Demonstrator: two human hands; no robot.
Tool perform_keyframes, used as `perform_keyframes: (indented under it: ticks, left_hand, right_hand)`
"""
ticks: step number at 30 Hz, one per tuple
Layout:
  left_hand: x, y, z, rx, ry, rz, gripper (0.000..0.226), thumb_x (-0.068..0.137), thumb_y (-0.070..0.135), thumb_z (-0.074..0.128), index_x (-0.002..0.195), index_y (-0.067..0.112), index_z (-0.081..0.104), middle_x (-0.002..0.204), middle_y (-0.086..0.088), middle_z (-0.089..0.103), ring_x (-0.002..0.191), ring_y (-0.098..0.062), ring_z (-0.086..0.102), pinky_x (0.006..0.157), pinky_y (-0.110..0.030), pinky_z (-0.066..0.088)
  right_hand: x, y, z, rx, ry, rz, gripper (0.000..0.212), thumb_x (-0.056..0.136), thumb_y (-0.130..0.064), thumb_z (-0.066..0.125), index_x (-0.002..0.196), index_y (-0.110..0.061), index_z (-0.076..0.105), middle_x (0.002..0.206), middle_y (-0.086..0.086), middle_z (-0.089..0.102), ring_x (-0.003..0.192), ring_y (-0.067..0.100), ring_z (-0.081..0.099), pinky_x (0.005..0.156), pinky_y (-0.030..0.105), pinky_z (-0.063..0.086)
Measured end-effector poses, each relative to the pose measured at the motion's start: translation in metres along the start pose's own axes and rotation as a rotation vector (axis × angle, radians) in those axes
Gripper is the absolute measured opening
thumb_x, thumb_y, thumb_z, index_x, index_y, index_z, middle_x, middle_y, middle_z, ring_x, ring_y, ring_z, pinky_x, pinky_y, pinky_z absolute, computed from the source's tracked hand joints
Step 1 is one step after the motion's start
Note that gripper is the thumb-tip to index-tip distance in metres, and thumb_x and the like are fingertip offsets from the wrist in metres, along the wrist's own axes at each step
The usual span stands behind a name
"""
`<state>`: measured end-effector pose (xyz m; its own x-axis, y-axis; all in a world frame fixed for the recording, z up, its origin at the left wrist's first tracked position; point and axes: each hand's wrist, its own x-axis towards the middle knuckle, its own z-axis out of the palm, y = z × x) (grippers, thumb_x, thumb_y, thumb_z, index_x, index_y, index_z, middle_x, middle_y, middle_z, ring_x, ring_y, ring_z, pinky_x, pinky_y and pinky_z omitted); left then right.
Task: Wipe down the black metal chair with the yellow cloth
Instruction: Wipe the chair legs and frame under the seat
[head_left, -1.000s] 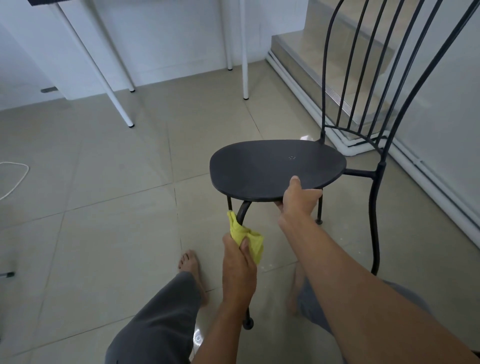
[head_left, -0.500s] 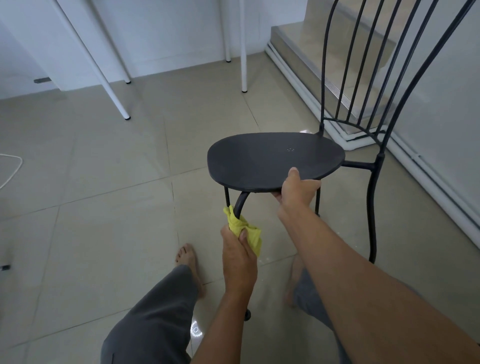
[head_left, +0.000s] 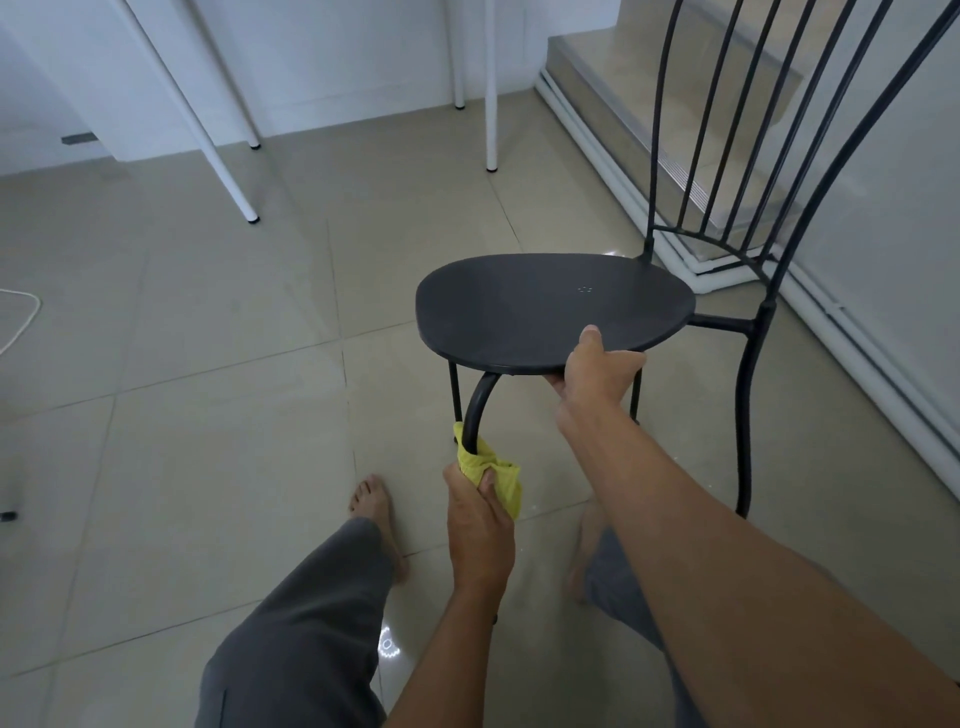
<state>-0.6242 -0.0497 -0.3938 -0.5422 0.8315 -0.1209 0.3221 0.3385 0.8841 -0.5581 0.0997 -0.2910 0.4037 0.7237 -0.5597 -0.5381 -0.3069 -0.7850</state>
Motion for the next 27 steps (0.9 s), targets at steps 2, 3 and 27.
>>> perform_keyframes:
  ticks: [2, 3, 27]
  left_hand:
    - [0.001, 0.000, 0.000, -0.004, 0.000, -0.007, 0.004, 0.103, 0.027, 0.037, 0.105, 0.024, 0.035, 0.084, 0.000, 0.055, 0.070, -0.010, 0.053, 0.055, -0.022, 0.039]
    - [0.001, -0.001, 0.001, -0.003, 0.003, -0.009, 0.005, 0.103, 0.027, 0.037, 0.106, 0.023, 0.035, 0.084, 0.000, 0.055, 0.070, -0.010, 0.053, 0.055, -0.022, 0.038]
    - [-0.038, -0.059, 0.009, 0.088, -0.136, -0.211, 0.012, 0.103, 0.020, 0.038, 0.103, 0.031, 0.034, 0.089, 0.002, 0.058, 0.080, -0.018, 0.060, 0.060, -0.029, 0.046]
  right_hand:
    - [-0.002, -0.001, 0.000, -0.002, 0.003, 0.000, 0.028, 0.097, -0.012, 0.055, 0.118, -0.015, 0.037, 0.106, -0.002, 0.055, 0.091, 0.017, 0.064, 0.058, 0.035, 0.060]
    - [-0.003, -0.002, 0.000, 0.001, 0.003, -0.003, 0.028, 0.097, -0.012, 0.055, 0.118, -0.015, 0.037, 0.107, -0.001, 0.055, 0.091, 0.018, 0.064, 0.057, 0.035, 0.060]
    - [-0.035, 0.016, -0.007, -0.024, -0.150, 0.032, 0.012, 0.098, -0.016, 0.054, 0.098, -0.016, 0.041, 0.098, 0.015, 0.062, 0.049, 0.016, 0.063, 0.053, 0.029, 0.056]
